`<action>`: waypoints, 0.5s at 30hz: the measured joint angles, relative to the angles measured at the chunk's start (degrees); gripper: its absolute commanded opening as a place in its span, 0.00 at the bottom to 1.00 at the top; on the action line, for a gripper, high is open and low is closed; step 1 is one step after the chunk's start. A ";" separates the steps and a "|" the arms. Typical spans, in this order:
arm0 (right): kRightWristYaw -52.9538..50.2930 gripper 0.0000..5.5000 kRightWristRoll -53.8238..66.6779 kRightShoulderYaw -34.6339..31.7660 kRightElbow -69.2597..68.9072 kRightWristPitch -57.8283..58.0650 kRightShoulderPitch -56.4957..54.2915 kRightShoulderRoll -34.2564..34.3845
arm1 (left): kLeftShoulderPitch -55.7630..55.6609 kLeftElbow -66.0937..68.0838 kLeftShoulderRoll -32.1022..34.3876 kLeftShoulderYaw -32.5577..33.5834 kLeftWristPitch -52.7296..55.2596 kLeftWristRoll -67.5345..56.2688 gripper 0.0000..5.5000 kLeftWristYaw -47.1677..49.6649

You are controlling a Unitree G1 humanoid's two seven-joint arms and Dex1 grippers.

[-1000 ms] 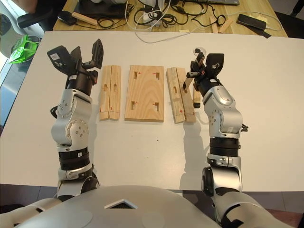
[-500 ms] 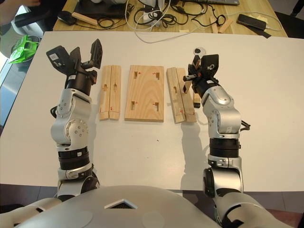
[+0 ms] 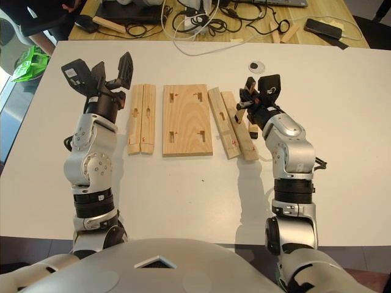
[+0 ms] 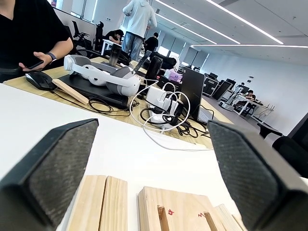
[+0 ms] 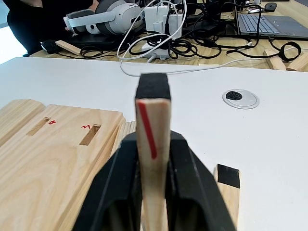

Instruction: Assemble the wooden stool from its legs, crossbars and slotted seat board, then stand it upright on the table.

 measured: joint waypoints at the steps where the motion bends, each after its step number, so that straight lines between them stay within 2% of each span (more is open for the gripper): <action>1: 0.32 0.07 -0.27 0.21 0.18 -0.45 0.00 -0.15 | -0.10 0.00 0.00 0.02 0.00 0.00 0.76 0.00; 8: 0.82 0.07 -2.20 2.05 1.88 -3.43 -0.19 -1.44 | -0.42 0.07 -0.04 0.05 -0.01 0.01 0.76 0.01; 15: -5.97 0.07 -3.66 -1.19 8.73 -9.53 -1.91 0.07 | -0.41 0.07 -0.67 -0.15 -0.01 -0.01 0.76 0.00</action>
